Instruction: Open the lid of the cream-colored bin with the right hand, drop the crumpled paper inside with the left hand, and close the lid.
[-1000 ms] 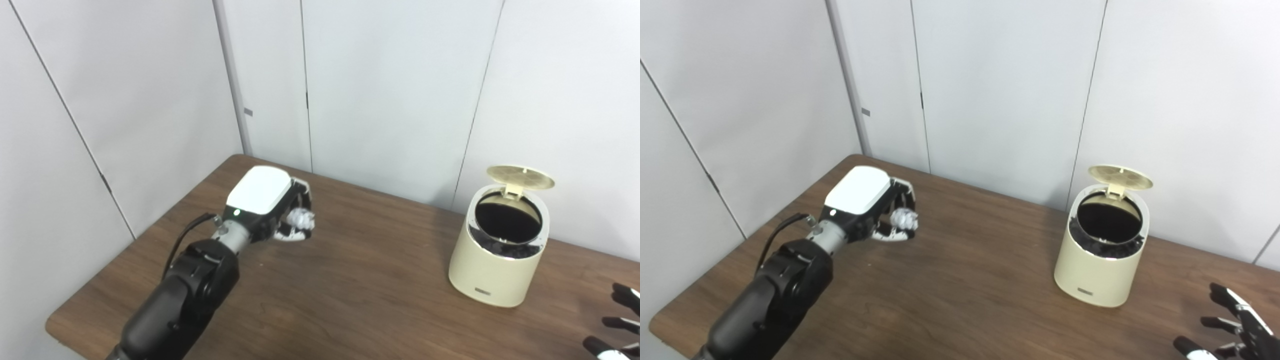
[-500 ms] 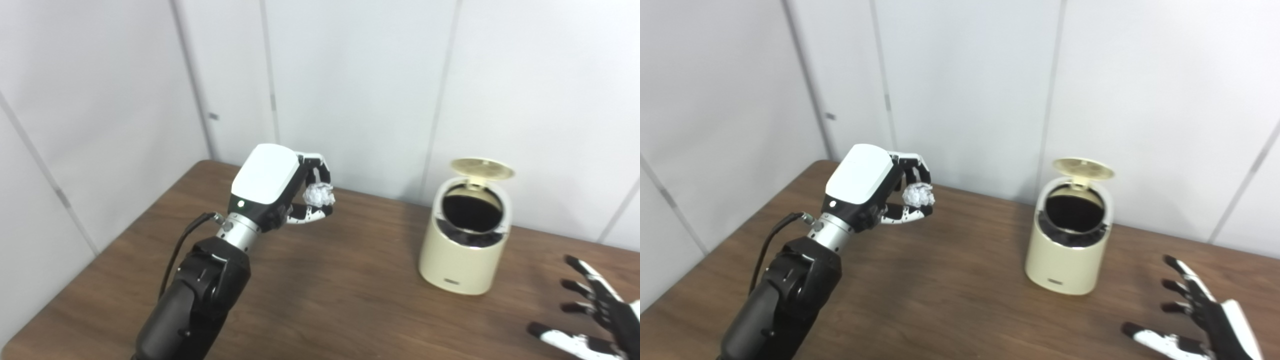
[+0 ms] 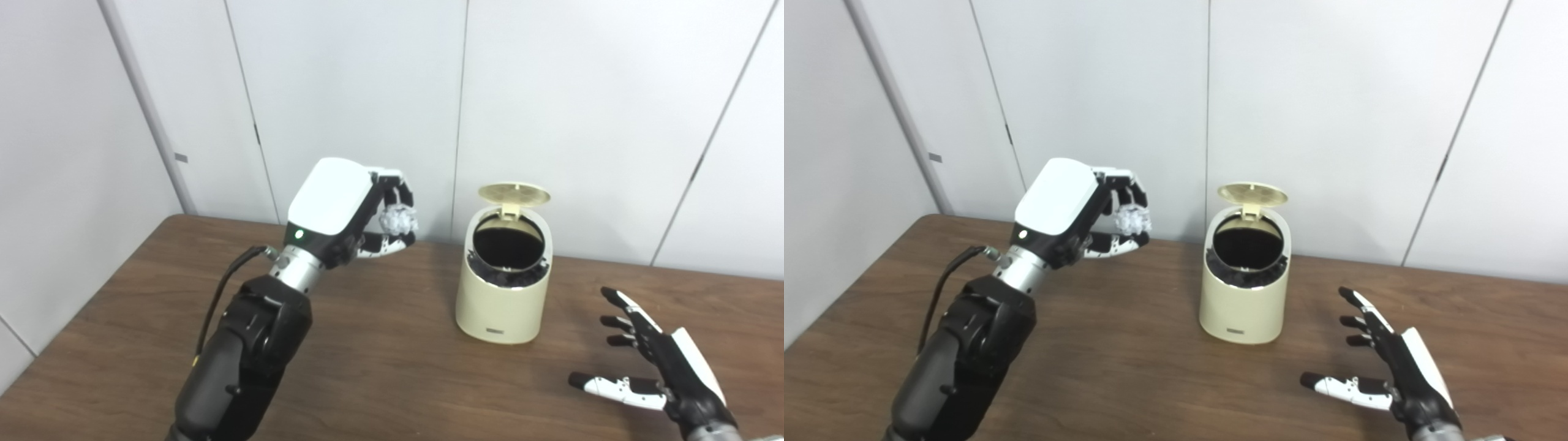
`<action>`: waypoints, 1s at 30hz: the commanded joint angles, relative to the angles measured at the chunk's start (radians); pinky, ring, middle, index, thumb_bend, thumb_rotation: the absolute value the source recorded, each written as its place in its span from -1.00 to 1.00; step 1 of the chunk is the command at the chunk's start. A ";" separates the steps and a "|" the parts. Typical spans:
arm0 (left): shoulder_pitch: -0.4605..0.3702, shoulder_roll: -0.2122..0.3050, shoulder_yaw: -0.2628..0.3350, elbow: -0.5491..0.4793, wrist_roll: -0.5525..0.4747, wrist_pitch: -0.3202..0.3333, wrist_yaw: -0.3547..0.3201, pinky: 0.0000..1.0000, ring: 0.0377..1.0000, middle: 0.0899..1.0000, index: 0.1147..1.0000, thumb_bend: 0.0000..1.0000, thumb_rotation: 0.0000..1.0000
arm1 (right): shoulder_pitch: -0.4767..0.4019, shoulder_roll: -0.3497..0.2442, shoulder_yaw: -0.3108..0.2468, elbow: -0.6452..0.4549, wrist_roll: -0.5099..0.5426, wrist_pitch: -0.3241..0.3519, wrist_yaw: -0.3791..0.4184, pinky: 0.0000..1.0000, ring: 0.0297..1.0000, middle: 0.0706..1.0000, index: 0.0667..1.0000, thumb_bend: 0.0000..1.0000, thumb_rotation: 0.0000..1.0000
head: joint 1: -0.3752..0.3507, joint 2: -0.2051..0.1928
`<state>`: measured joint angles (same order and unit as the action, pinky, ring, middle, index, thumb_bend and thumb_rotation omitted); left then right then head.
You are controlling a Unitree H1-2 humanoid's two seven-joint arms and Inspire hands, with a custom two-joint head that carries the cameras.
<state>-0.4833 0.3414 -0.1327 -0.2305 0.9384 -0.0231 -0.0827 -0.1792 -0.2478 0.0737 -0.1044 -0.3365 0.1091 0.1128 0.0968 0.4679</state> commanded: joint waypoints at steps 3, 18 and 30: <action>-0.070 -0.019 -0.011 0.032 0.000 -0.028 0.061 -0.52 -0.36 -0.15 -0.07 -0.01 -1.00 | -0.028 0.011 0.004 -0.032 -0.012 -0.027 -0.023 0.37 0.67 0.87 0.81 0.48 -0.49 | -0.020 0.001; -0.139 -0.087 -0.083 0.177 -0.014 -0.082 0.135 -0.53 -0.41 -0.21 -0.04 -0.02 -1.00 | -0.028 0.027 0.009 -0.052 -0.041 -0.003 -0.023 0.29 0.65 0.87 0.82 0.48 -0.45 | -0.074 -0.008; -0.168 -0.135 -0.117 0.277 -0.040 -0.125 0.197 -0.54 -0.19 -0.22 -0.10 0.00 -1.00 | -0.028 0.043 0.015 -0.049 -0.053 -0.016 -0.031 0.24 0.64 0.87 0.81 0.49 -0.46 | -0.091 -0.008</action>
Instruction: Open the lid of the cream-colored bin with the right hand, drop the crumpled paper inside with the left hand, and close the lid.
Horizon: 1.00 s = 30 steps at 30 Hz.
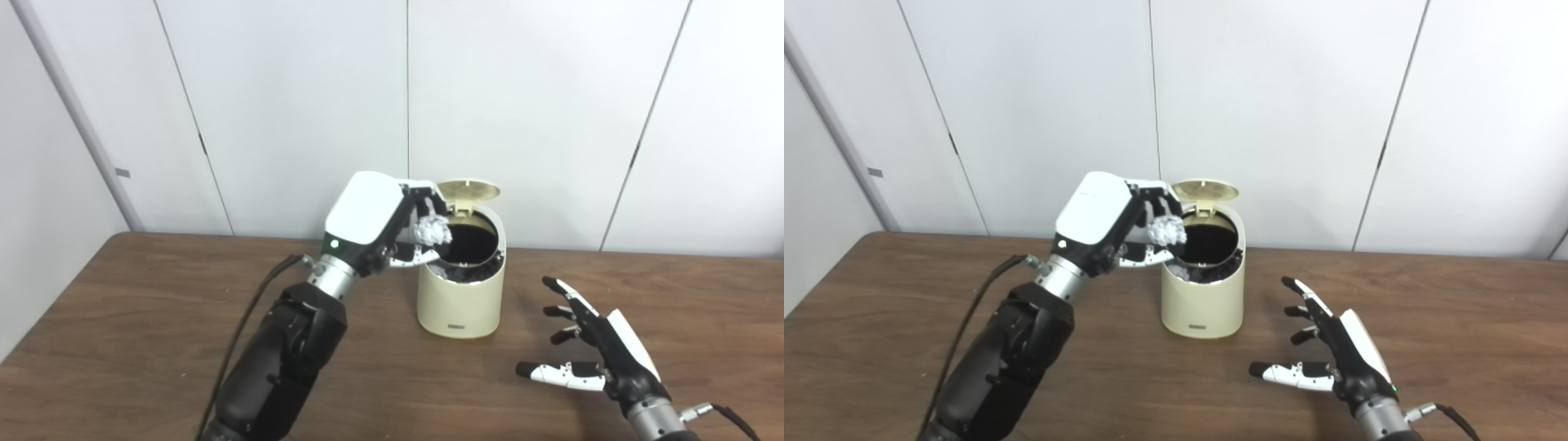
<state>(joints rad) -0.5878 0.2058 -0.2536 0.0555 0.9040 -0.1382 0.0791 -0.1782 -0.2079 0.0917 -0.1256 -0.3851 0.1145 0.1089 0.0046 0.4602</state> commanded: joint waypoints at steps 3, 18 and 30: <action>-0.072 -0.006 -0.011 0.009 0.022 0.000 0.043 -0.55 -0.35 -0.18 -0.05 -0.01 -1.00 | -0.029 0.010 -0.002 -0.030 -0.007 -0.019 -0.028 0.19 0.62 0.88 0.81 0.49 -0.47 | -0.006 -0.002; -0.122 -0.023 -0.093 0.181 0.109 -0.038 0.214 -0.20 -0.29 -0.17 -0.07 0.00 -1.00 | -0.030 0.023 -0.002 -0.045 -0.039 -0.003 -0.026 0.25 0.65 0.87 0.81 0.50 -0.38 | -0.029 -0.001; -0.162 -0.017 -0.147 0.305 0.175 -0.032 0.357 -0.22 -0.30 -0.20 -0.04 -0.01 -1.00 | -0.021 0.019 -0.008 -0.045 -0.023 -0.016 -0.023 0.26 0.64 0.87 0.83 0.50 -0.34 | -0.028 0.003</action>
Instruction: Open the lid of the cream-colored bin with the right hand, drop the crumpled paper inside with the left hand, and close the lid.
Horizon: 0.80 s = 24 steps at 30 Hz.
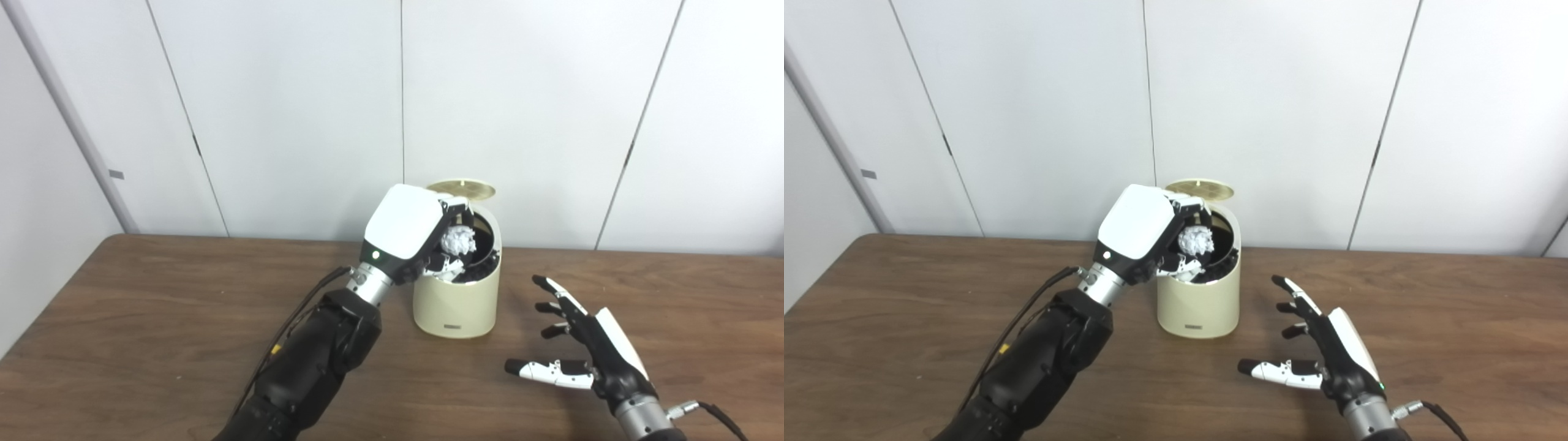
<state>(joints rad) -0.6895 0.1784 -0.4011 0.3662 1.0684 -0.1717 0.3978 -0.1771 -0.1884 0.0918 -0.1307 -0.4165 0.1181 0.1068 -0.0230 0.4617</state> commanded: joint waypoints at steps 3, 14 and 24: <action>-0.064 0.012 -0.005 0.006 0.010 0.009 0.044 -0.20 -0.29 -0.20 -0.04 -0.01 -1.00 | -0.022 -0.002 -0.005 -0.042 0.005 -0.018 -0.019 0.22 0.61 0.87 0.82 0.49 -0.35 | -0.001 0.001; -0.055 0.012 -0.002 -0.038 0.006 0.092 -0.038 -0.09 -0.08 -0.15 -0.10 0.02 -1.00 | -0.020 -0.002 -0.003 -0.042 0.000 -0.021 -0.022 0.23 0.61 0.85 0.77 0.50 -0.35 | 0.005 0.007; -0.044 0.025 -0.004 -0.101 -0.005 0.136 -0.135 0.05 0.26 0.36 0.37 0.74 -0.79 | -0.027 0.005 -0.003 -0.034 0.003 -0.031 -0.030 0.24 0.63 0.85 0.77 0.52 -0.39 | 0.009 0.008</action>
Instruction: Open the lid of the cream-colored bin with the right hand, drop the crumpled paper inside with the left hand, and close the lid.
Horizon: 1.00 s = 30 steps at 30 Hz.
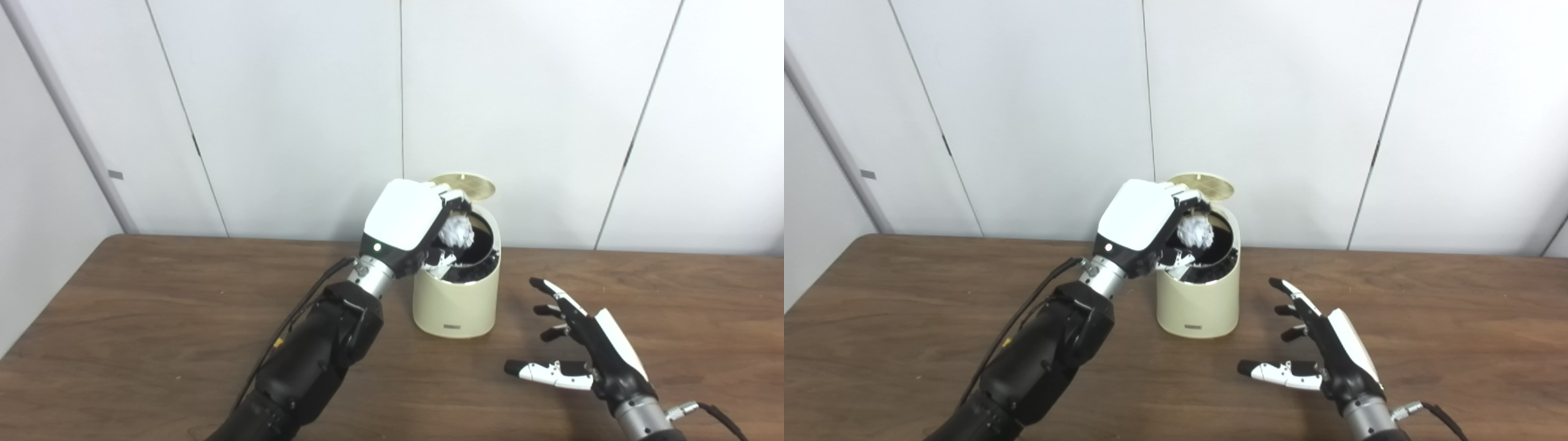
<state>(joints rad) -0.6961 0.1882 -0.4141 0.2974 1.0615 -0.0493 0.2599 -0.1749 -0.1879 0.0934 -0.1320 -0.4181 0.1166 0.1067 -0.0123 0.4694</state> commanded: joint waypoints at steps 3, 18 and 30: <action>-0.038 0.016 0.012 -0.035 -0.005 0.015 -0.003 0.04 0.25 0.36 0.39 0.75 -0.79 | -0.031 0.005 -0.006 -0.029 0.006 -0.032 -0.030 0.21 0.62 0.85 0.78 0.51 -0.42 | -0.002 0.001; -0.032 0.021 0.019 -0.052 -0.030 0.002 -0.017 0.00 0.20 0.32 0.33 0.71 -0.88 | -0.031 0.007 -0.003 -0.035 -0.005 -0.025 -0.031 0.20 0.60 0.85 0.79 0.52 -0.38 | 0.000 0.005; 0.105 -0.039 0.188 -0.211 -0.425 -0.130 -0.037 -0.33 -0.23 -0.19 -0.07 0.03 -1.00 | -0.038 0.006 -0.015 -0.036 0.007 -0.045 -0.053 0.31 0.67 0.87 0.80 0.48 -0.39 | -0.001 -0.007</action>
<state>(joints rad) -0.5700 0.1488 -0.2499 0.1323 0.6886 -0.1477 0.2186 -0.1778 -0.1815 0.0888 -0.1317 -0.4147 0.1115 0.0772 -0.0123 0.4617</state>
